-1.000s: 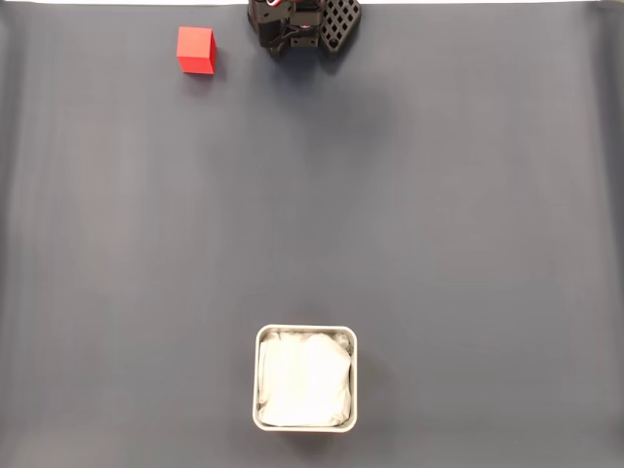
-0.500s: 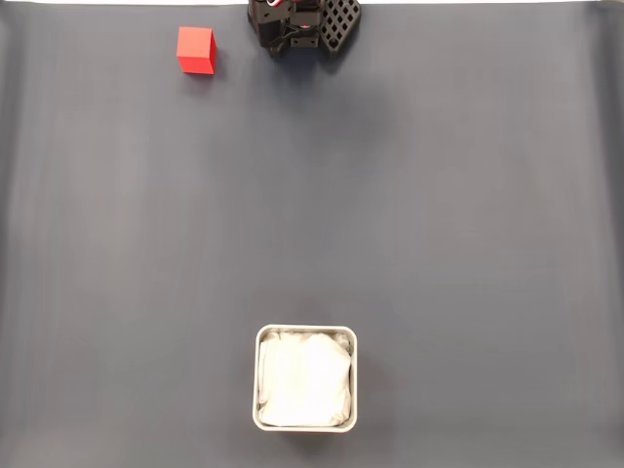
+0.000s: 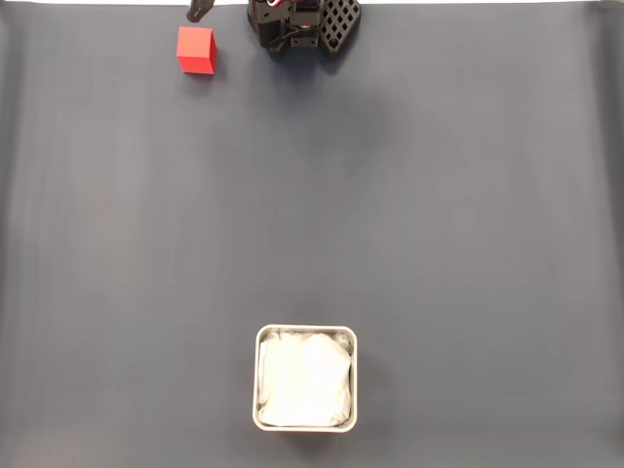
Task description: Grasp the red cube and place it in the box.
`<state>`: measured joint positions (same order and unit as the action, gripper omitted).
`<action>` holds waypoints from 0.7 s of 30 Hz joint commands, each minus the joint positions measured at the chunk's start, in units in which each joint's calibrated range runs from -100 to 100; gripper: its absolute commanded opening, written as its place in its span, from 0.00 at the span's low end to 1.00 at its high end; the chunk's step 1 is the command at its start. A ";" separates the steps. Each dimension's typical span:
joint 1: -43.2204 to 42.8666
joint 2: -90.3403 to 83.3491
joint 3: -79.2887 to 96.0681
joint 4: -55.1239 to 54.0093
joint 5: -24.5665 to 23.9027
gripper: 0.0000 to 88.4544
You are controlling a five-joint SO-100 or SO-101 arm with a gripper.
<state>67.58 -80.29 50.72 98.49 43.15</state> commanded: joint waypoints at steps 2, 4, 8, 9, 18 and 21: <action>0.96 2.73 -0.08 -1.03 -0.20 0.23; 1.03 3.16 0.28 -1.93 -0.05 0.24; 1.59 3.77 1.92 -4.64 0.73 0.26; 1.67 3.86 2.29 -5.37 0.88 0.27; 1.81 5.68 4.84 -10.05 1.42 0.28; 1.81 6.28 5.57 -11.52 1.47 0.28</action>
<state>68.47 -75.51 56.33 88.94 44.18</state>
